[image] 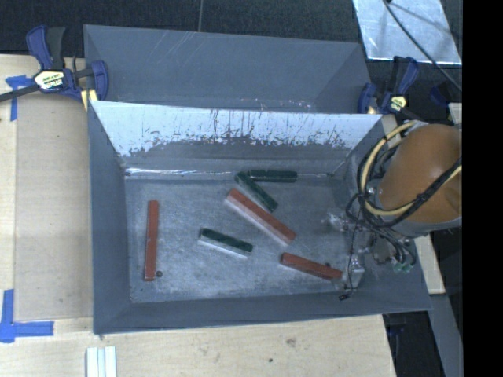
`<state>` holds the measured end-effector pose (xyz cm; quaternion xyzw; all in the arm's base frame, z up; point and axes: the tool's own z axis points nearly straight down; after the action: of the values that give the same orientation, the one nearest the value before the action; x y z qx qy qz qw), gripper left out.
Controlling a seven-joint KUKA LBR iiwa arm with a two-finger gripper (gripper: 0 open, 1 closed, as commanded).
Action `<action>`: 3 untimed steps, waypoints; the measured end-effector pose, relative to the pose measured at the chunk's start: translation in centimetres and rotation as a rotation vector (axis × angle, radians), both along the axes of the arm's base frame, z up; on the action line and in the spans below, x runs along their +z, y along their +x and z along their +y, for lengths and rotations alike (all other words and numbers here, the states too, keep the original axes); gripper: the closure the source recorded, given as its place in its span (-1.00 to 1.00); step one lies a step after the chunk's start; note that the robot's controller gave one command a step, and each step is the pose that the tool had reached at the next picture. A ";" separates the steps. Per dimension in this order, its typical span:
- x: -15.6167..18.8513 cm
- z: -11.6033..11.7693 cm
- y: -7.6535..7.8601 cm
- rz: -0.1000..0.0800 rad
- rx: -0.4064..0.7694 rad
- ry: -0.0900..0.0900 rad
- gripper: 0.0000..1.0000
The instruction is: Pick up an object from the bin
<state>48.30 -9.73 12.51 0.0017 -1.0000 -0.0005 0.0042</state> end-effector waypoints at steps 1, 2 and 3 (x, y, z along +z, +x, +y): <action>-5.8 2.0 1.1 -0.006 0.045 0.000 -1.00; -5.5 1.9 1.2 -0.011 0.044 -0.002 1.00; -5.5 -0.6 0.8 -0.012 0.161 -0.002 1.00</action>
Offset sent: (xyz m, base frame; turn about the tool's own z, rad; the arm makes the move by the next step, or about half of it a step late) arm 0.0113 0.0190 -0.0551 -0.0426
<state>49.07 -10.37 7.01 0.0822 -0.9966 0.0008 -0.0019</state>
